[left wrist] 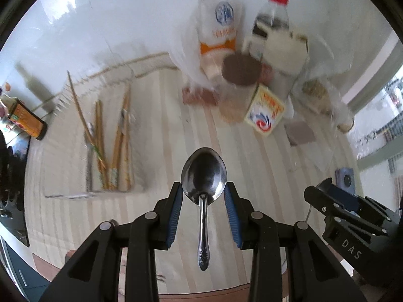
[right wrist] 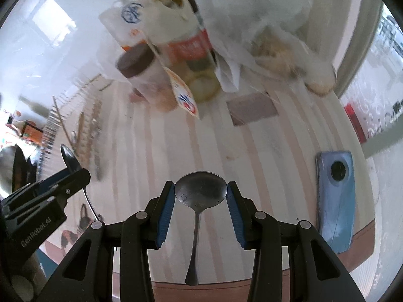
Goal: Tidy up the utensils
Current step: 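Lift both spoons and carry them over the clear container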
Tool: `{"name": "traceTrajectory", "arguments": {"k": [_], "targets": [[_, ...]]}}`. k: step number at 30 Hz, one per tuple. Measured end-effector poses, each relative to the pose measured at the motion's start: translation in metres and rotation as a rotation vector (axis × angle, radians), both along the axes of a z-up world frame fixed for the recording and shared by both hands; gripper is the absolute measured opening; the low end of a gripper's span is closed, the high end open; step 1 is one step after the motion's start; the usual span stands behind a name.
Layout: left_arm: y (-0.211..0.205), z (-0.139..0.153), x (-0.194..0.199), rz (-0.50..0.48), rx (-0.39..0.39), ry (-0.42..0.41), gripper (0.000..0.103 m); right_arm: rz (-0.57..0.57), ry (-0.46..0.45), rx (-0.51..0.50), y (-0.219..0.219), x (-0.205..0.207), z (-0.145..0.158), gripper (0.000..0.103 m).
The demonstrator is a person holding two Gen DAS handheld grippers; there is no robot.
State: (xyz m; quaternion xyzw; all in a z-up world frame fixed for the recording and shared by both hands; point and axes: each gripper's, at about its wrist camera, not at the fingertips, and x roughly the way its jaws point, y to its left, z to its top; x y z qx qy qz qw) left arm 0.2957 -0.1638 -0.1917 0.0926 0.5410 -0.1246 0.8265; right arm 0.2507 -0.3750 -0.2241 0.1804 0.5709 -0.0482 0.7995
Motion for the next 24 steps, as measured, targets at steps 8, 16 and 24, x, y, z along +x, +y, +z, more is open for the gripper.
{"name": "traceTrajectory", "arguments": {"k": [8, 16, 24], "targets": [[0.023, 0.060, 0.012, 0.051, -0.029, -0.115, 0.030, 0.069, -0.132, -0.008, 0.022, 0.025, 0.059, 0.044], [0.082, 0.135, 0.053, 0.144, -0.071, -0.177, 0.030, 0.170, -0.260, 0.032, 0.067, 0.087, 0.131, 0.044], [0.168, 0.125, 0.115, 0.275, -0.065, -0.072, 0.030, 0.289, -0.211, 0.121, 0.156, 0.173, 0.134, 0.044]]}}
